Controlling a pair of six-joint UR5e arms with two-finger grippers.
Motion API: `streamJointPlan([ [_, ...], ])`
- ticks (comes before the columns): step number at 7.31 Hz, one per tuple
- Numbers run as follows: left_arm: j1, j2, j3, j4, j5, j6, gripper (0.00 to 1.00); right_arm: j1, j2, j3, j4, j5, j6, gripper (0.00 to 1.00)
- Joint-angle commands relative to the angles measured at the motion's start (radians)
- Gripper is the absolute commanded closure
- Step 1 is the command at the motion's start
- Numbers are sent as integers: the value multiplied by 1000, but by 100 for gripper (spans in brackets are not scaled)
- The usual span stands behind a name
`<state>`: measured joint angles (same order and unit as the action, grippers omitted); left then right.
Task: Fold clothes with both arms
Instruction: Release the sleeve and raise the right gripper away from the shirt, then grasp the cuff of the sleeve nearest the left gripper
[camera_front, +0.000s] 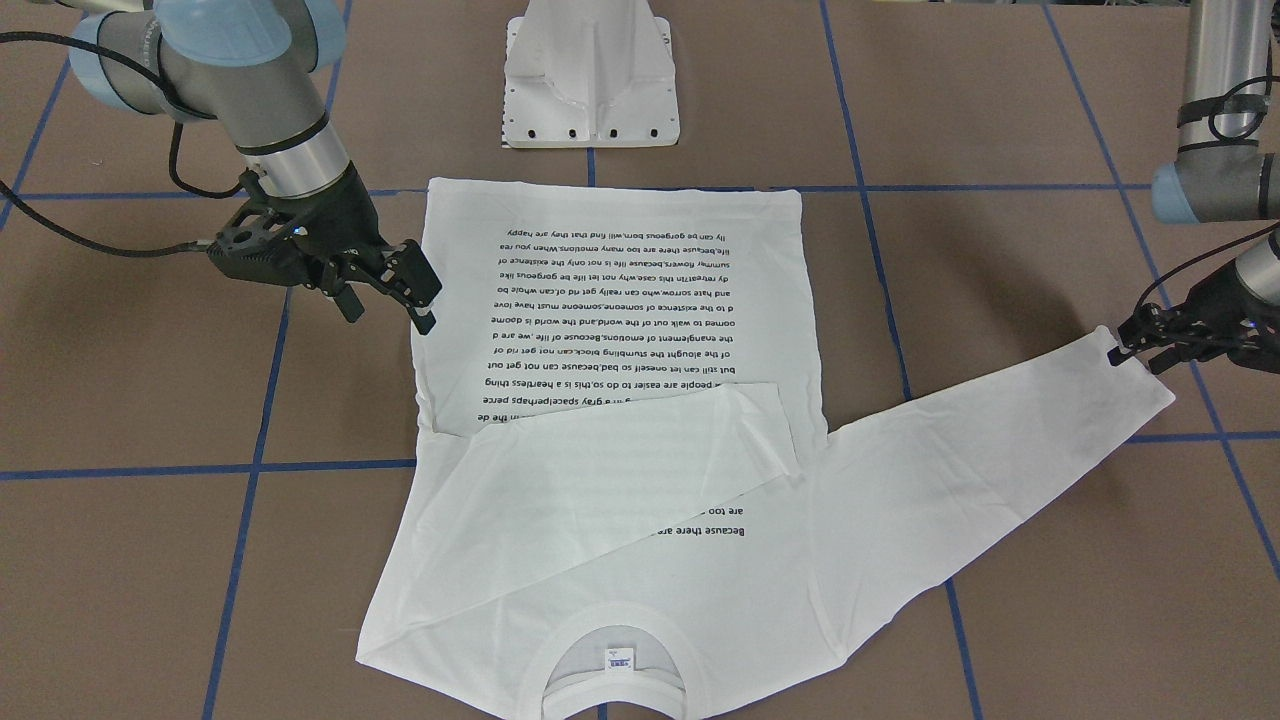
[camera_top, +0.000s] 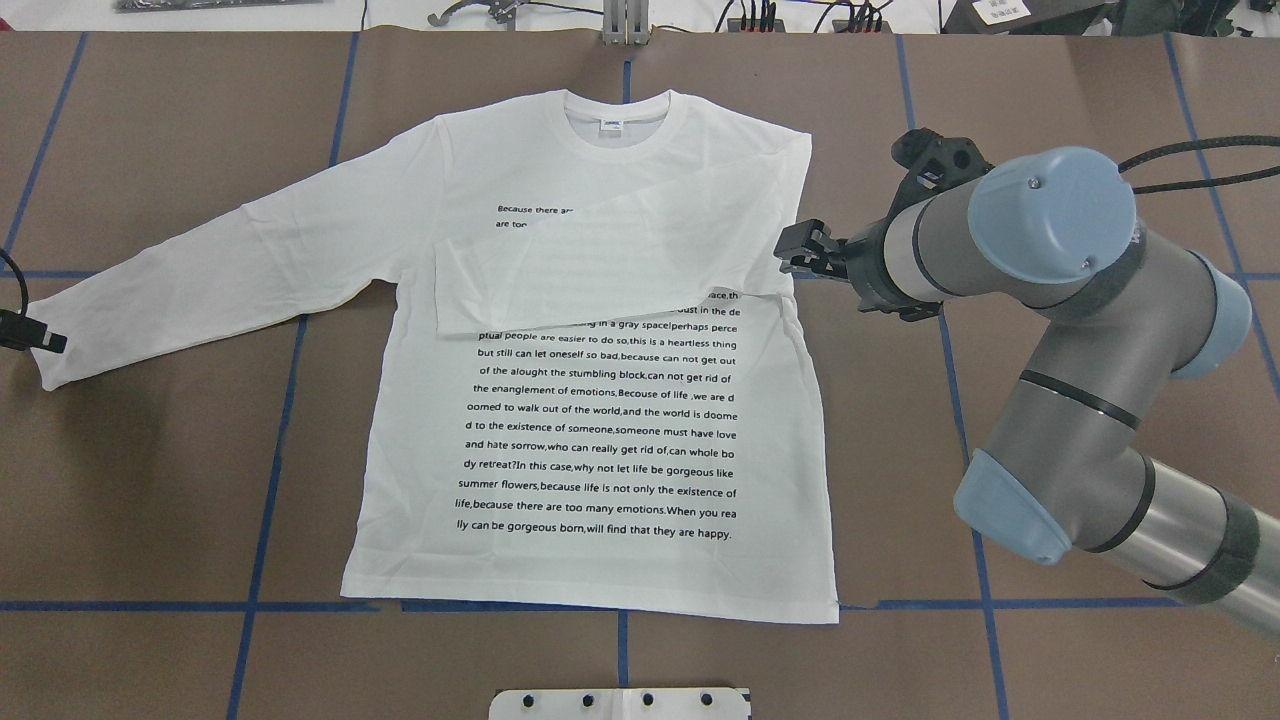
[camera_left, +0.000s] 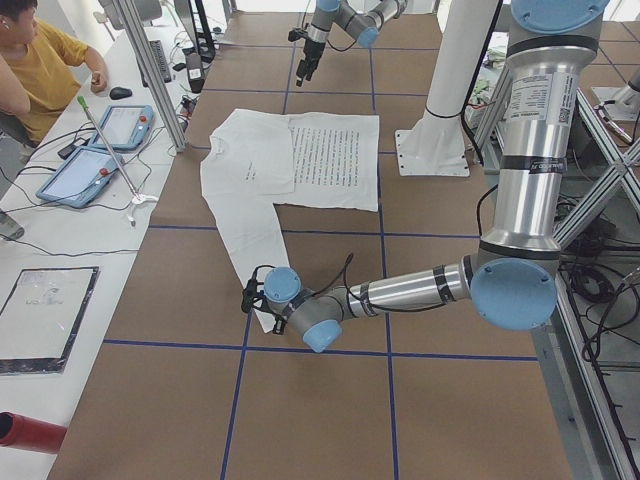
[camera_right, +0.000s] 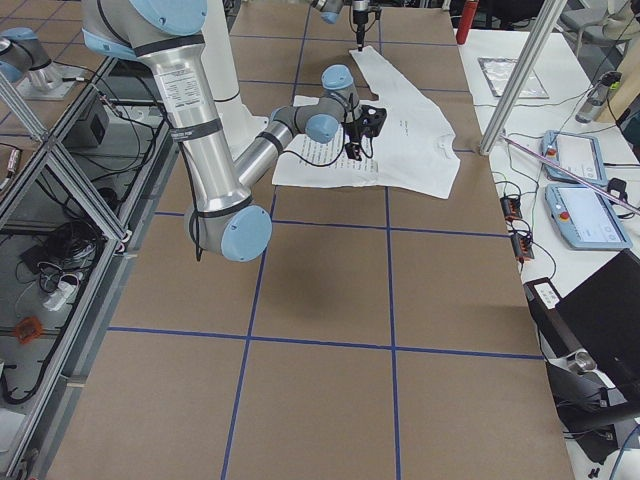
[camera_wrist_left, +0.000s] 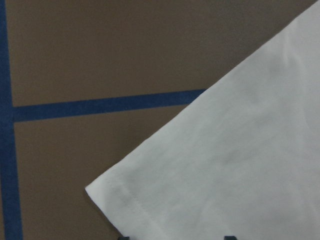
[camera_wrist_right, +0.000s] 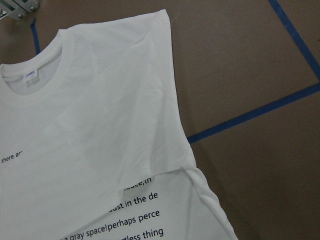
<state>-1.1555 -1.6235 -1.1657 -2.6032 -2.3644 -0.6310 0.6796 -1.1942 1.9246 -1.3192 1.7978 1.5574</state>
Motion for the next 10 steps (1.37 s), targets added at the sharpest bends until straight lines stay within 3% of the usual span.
streamJointPlan([
  [1, 0, 1, 6, 0, 1, 1, 54, -2, 2, 1, 0, 0, 6, 1],
  [3, 0, 5, 5, 0, 2, -2, 91, 0, 1, 2, 0, -2, 10, 1],
  [4, 0, 7, 1, 0, 1, -2, 100, 0, -5, 11, 0, -2, 10, 1],
  [6, 0, 7, -34, -12, -6, -36, 100, 0, -8, 20, 0, -2, 10, 1],
  [10, 14, -15, -370, -35, -42, -385, 100, 27, -63, 50, 0, 8, -40, 1],
])
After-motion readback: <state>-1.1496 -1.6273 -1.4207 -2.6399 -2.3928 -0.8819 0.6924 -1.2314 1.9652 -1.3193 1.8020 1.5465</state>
